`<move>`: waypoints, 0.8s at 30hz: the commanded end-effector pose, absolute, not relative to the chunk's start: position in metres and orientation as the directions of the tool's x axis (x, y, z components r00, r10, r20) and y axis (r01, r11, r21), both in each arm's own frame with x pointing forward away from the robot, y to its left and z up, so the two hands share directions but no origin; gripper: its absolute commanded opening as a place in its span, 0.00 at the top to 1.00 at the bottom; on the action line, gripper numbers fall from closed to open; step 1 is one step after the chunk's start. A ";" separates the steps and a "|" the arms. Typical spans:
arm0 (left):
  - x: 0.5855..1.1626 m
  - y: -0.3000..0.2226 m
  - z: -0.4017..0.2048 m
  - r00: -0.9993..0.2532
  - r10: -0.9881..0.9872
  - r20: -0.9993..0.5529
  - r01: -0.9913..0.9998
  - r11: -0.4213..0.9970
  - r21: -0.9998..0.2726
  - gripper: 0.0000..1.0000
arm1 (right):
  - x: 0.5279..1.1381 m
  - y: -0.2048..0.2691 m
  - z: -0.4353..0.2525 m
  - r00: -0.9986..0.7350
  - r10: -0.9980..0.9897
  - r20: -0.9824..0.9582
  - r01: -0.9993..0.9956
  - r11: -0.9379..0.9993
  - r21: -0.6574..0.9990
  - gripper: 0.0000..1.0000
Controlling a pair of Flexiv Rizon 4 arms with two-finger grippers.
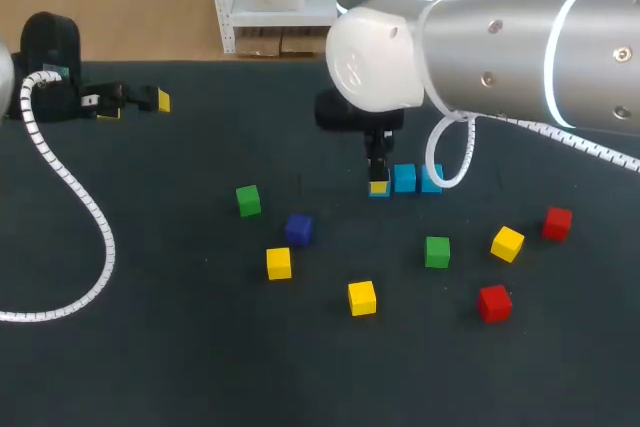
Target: Place the blue cubes, place green cubes on the blue cubes, place the yellow cubes on the green cubes, then place the red cubes on the yellow cubes, and place purple cube on the red cubes.
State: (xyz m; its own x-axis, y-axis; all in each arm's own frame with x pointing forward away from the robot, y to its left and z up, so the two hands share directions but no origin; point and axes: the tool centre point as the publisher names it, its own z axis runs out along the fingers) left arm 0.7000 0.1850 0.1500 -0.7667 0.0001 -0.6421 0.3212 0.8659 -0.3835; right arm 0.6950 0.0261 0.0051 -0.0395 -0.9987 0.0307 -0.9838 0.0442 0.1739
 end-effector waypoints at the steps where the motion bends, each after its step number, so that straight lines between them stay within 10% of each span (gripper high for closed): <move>1: 0.700 0.185 0.150 -0.767 0.000 -0.642 0.321 0.866 -0.383 0.00 | 0.696 0.025 0.003 -0.039 -0.999 0.028 -0.983 0.043 0.178 1.00; 24: 0.700 0.185 0.150 -0.767 0.000 -0.642 0.321 0.866 -0.383 0.00 | 0.707 0.028 -0.003 -0.026 -0.999 0.034 -0.982 0.032 0.187 1.00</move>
State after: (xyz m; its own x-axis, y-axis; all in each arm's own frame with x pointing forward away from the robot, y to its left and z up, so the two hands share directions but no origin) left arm 0.7000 0.1850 0.1500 -0.7667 0.0001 -0.6421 0.3212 0.8659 -0.3835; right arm 0.7018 0.0263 -0.0026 -0.0278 -0.9991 0.0324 -0.9837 0.0331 0.1767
